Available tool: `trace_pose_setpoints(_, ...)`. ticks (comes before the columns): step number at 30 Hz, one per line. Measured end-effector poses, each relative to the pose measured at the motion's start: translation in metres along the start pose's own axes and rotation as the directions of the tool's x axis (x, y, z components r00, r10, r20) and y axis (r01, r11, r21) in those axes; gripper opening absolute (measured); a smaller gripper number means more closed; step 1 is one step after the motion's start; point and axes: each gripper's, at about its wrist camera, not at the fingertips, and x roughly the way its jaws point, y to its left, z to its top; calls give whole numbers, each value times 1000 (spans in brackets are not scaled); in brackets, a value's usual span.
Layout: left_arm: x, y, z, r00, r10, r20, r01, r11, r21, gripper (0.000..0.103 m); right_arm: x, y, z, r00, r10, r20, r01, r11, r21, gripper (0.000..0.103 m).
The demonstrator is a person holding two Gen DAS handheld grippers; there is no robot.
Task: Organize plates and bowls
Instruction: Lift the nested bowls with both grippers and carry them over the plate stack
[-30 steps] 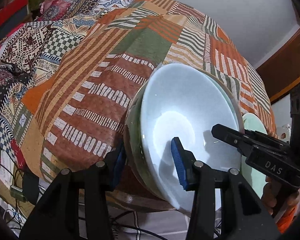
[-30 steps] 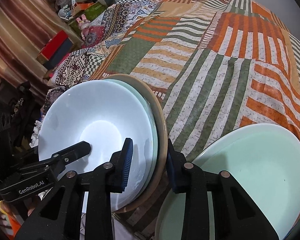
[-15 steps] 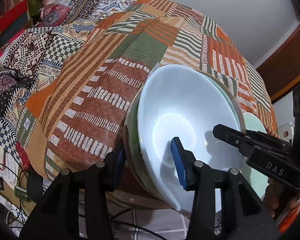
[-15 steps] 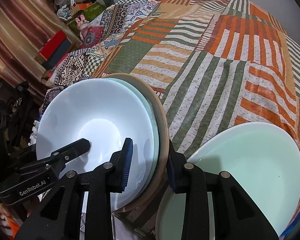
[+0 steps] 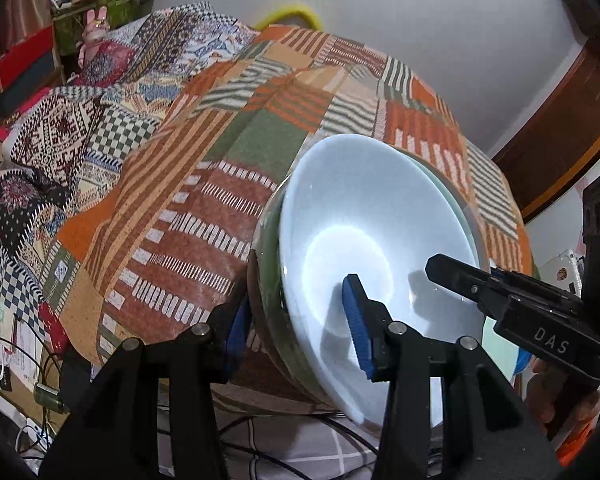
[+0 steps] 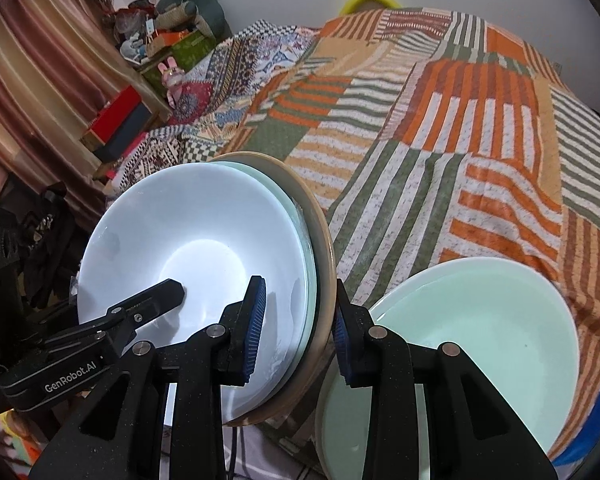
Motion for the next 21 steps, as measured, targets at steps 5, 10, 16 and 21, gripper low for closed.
trace_pose_setpoints(5,-14,-13,4,999,-12,35,11,1000,18,45,-17,-2,-1,999,4,38,-4,1000,7,29)
trace_pose_setpoints(10,-28,-28,5,997,-24,67,21,999,46,45,-33,-7,-4,997,0,73,-1,1000,19,29)
trace_pose_setpoints(16,-39,-50,4,995,-41,91,32,995,89,45,-53,-15,-11,994,-10,111,5,999,43,29)
trace_pose_setpoints(21,-45,-67,0,993,-63,96,51,991,124,45,-70,-23,-17,990,-24,141,16,998,64,29)
